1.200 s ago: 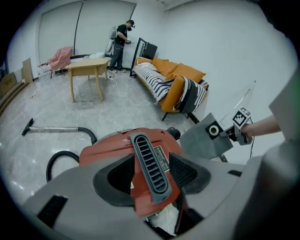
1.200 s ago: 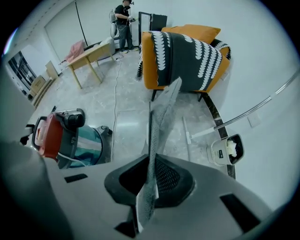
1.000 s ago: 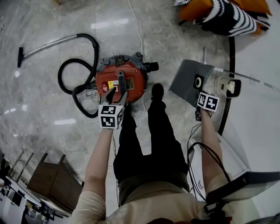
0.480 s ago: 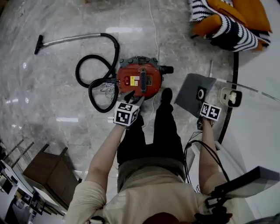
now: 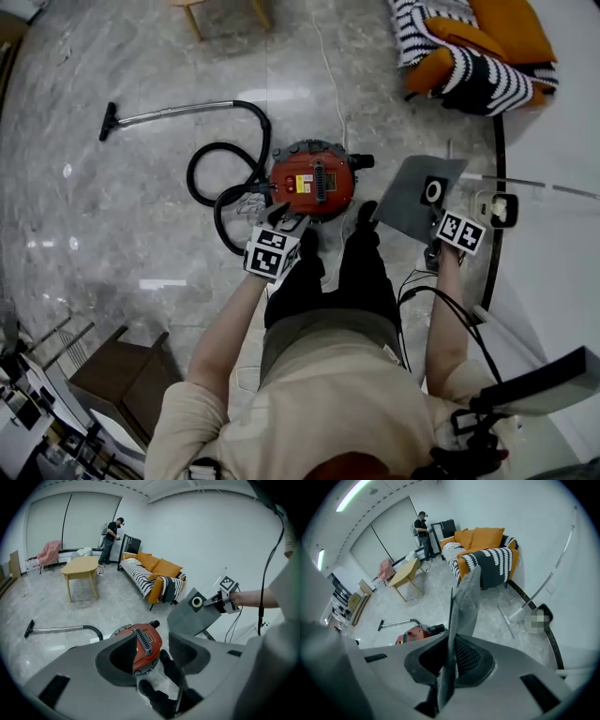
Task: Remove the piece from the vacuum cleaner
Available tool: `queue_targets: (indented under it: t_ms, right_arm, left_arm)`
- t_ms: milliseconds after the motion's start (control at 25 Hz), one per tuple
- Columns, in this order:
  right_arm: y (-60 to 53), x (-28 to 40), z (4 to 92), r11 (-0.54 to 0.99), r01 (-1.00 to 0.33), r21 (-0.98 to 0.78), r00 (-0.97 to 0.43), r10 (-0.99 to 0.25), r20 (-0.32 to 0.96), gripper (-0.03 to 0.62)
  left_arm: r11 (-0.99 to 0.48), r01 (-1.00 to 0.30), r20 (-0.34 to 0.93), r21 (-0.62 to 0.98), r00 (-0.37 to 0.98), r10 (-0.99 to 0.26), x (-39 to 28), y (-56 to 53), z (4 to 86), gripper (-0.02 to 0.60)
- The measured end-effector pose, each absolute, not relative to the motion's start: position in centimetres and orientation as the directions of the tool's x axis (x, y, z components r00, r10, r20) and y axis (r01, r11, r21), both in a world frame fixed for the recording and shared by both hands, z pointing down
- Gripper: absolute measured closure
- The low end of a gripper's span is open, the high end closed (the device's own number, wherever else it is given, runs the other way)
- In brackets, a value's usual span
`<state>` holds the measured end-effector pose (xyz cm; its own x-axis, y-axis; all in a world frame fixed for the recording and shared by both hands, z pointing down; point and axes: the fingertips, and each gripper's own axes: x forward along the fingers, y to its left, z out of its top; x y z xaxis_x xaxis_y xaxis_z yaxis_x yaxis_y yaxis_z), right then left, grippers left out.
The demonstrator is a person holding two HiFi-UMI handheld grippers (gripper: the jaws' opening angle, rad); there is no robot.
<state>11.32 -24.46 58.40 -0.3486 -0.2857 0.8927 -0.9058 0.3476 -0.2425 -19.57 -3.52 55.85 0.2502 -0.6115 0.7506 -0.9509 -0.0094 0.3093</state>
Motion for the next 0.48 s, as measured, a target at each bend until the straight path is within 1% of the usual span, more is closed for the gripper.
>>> queue_targets:
  t_ms: [240, 360, 480]
  right_arm:
    - [-24.0, 7.4, 54.7, 0.358, -0.881, -0.310, -0.430, -0.328, 0.841, 0.571]
    - [-23.9, 6.6, 52.0, 0.366, -0.862, -0.351, -0.474, -0.337, 0.814, 0.571]
    - [-24.2, 6.8, 49.2, 0.333, -0.852, -0.405, -0.514, -0.375, 0.772, 0.571]
  left_arm:
    - [0.061, -0.949, 0.754, 0.310, 0.206, -0.623, -21.2, -1.2, 53.6, 0.364]
    - [0.041, -0.949, 0.737, 0.313, 0.216, -0.640, -20.9, -1.6, 51.6, 0.364]
    - [-0.026, -0.952, 0.717, 0.305, 0.247, -0.652, -20.1, -2.8, 50.3, 0.364]
